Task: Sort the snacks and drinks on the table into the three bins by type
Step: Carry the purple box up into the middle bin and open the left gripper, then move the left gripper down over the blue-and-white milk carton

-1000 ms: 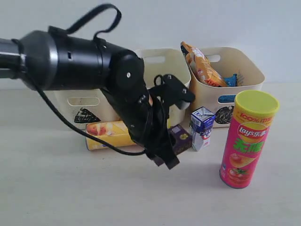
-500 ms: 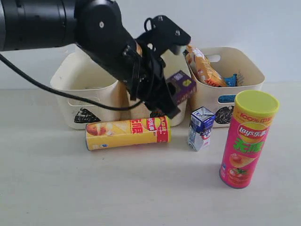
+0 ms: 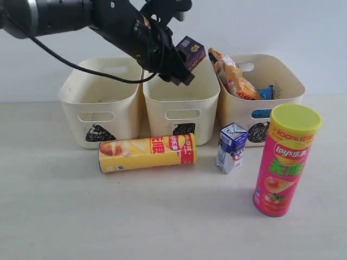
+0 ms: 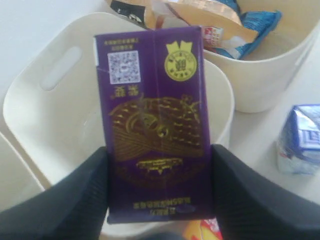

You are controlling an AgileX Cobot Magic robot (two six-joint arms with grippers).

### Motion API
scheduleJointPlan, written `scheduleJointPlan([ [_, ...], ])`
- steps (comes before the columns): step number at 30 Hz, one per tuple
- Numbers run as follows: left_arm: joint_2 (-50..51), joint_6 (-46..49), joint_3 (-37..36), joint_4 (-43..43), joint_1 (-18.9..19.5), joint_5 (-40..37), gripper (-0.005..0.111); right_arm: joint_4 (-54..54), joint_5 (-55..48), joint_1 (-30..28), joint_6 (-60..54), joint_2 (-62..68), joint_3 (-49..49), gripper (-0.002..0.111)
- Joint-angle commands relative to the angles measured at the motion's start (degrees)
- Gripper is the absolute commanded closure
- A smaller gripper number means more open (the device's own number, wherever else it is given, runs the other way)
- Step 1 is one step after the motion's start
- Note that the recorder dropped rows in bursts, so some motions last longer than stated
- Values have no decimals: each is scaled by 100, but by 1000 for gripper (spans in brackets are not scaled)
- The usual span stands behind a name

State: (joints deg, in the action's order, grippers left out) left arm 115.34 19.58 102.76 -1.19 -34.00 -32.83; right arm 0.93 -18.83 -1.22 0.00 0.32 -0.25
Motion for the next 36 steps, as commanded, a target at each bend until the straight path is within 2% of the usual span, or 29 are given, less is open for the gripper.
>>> scheduleJointPlan([
  [1,466,-157,544,3,44,132,102,-20,38,9,0,-32,25,108],
  [9,1105,-323,1125,3,143,-36,102,-20,38,9,0,-32,25,108],
  [15,1254,-332,1161,3,240,-106,99,-20,38,9,0,-32,25,108],
  [17,1263,-332,1161,3,254,-106,87,-20,38,9,0,-32,25,108],
  [22,1263,-514,1161,3,254,-54,36,-20,38,9,0,-32,25,108],
  [24,1276,-581,1161,3,254,-23,27,-20,38,9,0,-32,25,108],
  [30,1239,-581,1171,3,254,-88,25,-20,38,9,0,-32,25,108],
  [33,1132,-404,1171,3,254,-386,26,-20,38,9,0,-32,25,108],
  [36,937,-59,1171,15,254,-896,31,-20,38,9,0,-32,25,108],
])
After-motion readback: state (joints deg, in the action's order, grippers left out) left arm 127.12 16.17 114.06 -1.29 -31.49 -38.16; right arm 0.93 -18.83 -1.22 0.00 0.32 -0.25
